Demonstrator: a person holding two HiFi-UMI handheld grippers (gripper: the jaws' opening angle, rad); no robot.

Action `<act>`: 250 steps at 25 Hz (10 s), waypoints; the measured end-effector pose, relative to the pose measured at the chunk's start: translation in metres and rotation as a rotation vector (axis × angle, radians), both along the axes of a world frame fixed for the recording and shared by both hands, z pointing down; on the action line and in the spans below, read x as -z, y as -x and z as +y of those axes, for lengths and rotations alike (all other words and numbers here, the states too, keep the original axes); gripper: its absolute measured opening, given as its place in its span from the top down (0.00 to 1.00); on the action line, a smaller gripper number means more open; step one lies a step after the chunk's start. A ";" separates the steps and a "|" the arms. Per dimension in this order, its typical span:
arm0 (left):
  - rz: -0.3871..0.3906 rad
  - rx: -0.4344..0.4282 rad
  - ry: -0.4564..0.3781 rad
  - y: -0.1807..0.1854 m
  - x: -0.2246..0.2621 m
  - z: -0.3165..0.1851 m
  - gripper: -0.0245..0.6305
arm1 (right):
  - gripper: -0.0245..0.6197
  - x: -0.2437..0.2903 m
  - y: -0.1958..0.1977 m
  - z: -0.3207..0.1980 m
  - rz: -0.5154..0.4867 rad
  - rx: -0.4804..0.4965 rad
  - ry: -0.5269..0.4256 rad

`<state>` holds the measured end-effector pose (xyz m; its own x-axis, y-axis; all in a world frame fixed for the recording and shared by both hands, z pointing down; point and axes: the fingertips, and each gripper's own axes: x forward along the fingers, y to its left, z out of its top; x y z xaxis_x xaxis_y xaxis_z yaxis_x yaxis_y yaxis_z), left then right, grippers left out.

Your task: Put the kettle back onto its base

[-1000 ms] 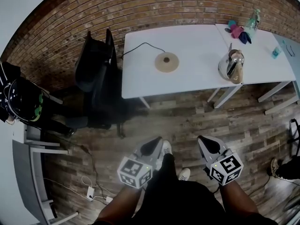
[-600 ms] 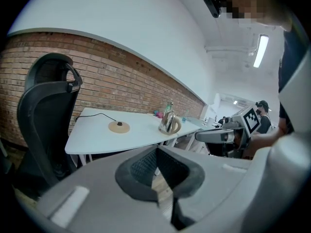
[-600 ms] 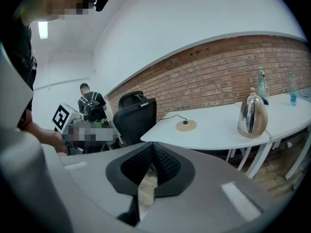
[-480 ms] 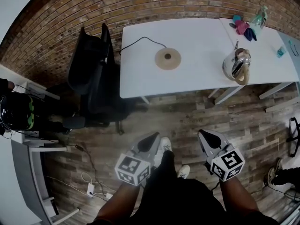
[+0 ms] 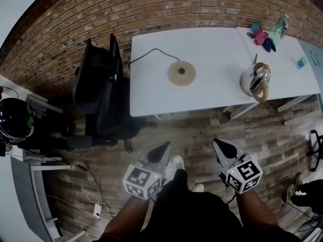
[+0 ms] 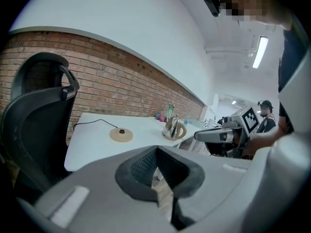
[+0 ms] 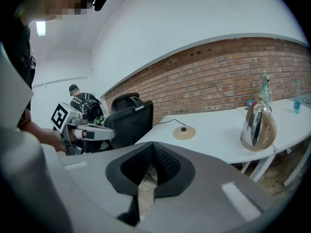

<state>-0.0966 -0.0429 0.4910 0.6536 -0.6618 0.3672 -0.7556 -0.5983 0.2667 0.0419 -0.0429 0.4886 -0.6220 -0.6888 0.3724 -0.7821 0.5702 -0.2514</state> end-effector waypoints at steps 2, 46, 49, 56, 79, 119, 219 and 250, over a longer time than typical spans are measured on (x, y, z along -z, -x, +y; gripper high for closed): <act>-0.010 -0.007 -0.015 0.004 0.005 -0.008 0.96 | 0.92 0.004 0.004 -0.007 0.003 -0.003 -0.009; -0.075 -0.260 -0.071 -0.015 0.014 -0.074 0.96 | 0.92 0.018 -0.003 -0.077 0.072 -0.228 -0.085; -0.082 -0.281 -0.069 -0.027 0.015 -0.080 0.96 | 0.92 0.017 -0.016 -0.083 0.065 -0.248 -0.079; -0.108 -0.345 -0.063 -0.063 0.014 -0.095 0.96 | 0.87 0.008 -0.058 -0.097 0.063 -0.327 -0.060; -0.141 -0.547 -0.045 -0.186 -0.005 -0.139 0.96 | 0.73 -0.017 -0.222 -0.145 0.173 -0.588 -0.062; -0.190 -0.560 0.035 -0.243 -0.041 -0.195 0.96 | 0.64 -0.114 -0.319 -0.216 0.277 -0.634 0.097; -0.057 0.350 0.076 0.101 -0.023 -0.134 0.96 | 0.81 -0.023 0.075 -0.403 0.081 -0.102 -0.142; -0.042 0.224 0.053 0.099 -0.016 -0.124 0.96 | 0.77 -0.096 0.054 -0.325 0.309 -0.061 0.123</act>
<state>-0.1960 -0.1671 0.5067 0.4759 -0.7680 0.4287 -0.8791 -0.4001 0.2590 -0.0116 -0.3677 0.5845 -0.4260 -0.6593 0.6195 -0.8637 0.5003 -0.0614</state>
